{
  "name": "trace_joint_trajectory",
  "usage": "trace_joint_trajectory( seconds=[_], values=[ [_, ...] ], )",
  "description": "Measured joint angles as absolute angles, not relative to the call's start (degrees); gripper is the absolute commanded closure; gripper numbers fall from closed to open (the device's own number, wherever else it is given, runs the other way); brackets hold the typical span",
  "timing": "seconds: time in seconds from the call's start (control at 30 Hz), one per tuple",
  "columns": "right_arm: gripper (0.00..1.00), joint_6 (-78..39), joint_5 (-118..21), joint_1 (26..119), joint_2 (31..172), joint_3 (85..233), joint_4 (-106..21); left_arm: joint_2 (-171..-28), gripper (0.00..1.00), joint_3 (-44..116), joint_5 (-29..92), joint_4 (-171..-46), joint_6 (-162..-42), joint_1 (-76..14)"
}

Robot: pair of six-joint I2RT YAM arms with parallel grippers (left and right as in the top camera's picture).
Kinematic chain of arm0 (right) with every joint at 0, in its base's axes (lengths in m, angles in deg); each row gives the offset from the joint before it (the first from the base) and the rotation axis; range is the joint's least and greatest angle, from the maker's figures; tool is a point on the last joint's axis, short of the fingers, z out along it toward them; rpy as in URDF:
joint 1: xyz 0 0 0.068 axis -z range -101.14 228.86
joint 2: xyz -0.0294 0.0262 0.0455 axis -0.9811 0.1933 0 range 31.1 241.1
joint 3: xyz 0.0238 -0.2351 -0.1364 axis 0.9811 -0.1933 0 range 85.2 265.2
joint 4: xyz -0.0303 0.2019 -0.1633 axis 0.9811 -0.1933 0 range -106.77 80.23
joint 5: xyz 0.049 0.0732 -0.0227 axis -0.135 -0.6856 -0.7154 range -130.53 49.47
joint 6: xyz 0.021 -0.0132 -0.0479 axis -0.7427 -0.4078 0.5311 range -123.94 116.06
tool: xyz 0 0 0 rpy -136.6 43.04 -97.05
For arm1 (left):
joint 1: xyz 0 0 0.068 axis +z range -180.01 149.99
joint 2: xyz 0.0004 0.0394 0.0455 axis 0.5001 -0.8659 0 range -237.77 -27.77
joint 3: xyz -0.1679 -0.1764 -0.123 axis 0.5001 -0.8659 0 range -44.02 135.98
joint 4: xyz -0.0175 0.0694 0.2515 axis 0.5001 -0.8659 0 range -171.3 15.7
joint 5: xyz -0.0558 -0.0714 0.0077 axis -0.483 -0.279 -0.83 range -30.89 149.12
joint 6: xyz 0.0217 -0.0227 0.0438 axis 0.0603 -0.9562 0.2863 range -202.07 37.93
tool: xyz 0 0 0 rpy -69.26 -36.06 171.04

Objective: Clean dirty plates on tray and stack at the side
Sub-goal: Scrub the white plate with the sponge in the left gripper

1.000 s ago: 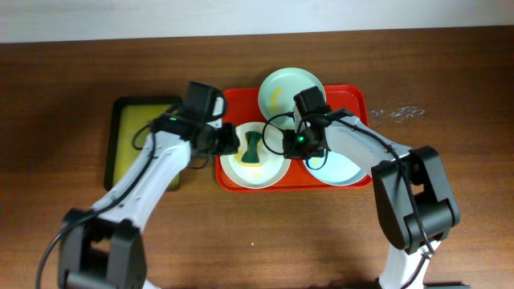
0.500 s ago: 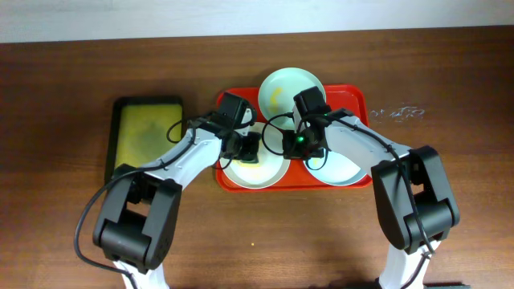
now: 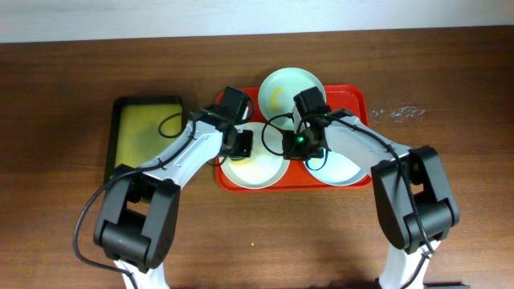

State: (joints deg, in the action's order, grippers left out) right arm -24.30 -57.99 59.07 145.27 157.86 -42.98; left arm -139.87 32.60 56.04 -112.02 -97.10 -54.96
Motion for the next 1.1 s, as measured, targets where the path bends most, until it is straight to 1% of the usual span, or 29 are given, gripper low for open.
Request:
trace_joint_trajectory(
  seconds=[0.03,0.1,0.27,0.33,0.5,0.53,0.6,0.67,0.73,0.83,0.87,0.97,1.1],
  values=[
    [0.96,-24.32,-57.99,59.07,145.27,157.86,-42.96,-139.87,1.0,32.6,51.3,-112.02,-97.27,-54.96],
    [0.96,-24.32,-57.99,59.07,145.27,157.86,-42.96,-139.89,1.0,32.6,46.01,-111.89,-97.32,-55.0],
    [0.96,-24.3,-57.99,59.07,145.27,157.86,-42.96,-143.8,1.0,33.06,44.63,-110.31,-97.51,-54.98],
    [0.96,-24.32,-57.99,59.07,145.27,157.86,-42.94,-143.82,1.0,33.52,49.55,-110.31,-97.65,-55.31],
    [0.96,-24.3,-58.05,59.07,145.27,157.86,-42.9,-143.82,1.0,34.24,70.8,-110.77,-97.69,-55.55],
    [0.96,-24.32,-58.56,59.04,145.27,157.86,-42.79,-143.82,1.0,34.24,73.44,-111.12,-97.69,-56.05],
    [0.96,-24.32,-59.08,58.89,145.27,157.86,-42.7,-142.4,1.0,34.17,74.97,-112.32,-99.55,-56.05],
    [0.96,-24.34,-58.73,58.96,145.27,157.86,-43.03,-140.0,1.0,34.17,71.61,-112.5,-100.6,-55.18],
    [0.96,-24.34,-58.45,59.02,145.27,157.86,-43.14,-138.01,1.0,34.17,63.89,-112.45,-101.38,-53.6],
    [0.96,-24.34,-58.42,59.02,145.27,157.86,-43.11,-138.01,1.0,31.55,53.29,-112.04,-101.6,-54.78],
    [0.96,-24.32,-58.4,59.02,145.27,157.86,-43.14,-138.01,1.0,30.11,51.94,-110.64,-101.6,-55.31],
    [0.96,-24.32,-58.4,59.04,145.27,157.86,-43.11,-138.01,1.0,26.17,52.02,-106.2,-102.1,-55.59],
    [0.96,-24.34,-58.42,59.07,145.27,157.86,-43.11,-137.51,1.0,24.23,59.96,-104.0,-104.27,-56.14]
  ],
)
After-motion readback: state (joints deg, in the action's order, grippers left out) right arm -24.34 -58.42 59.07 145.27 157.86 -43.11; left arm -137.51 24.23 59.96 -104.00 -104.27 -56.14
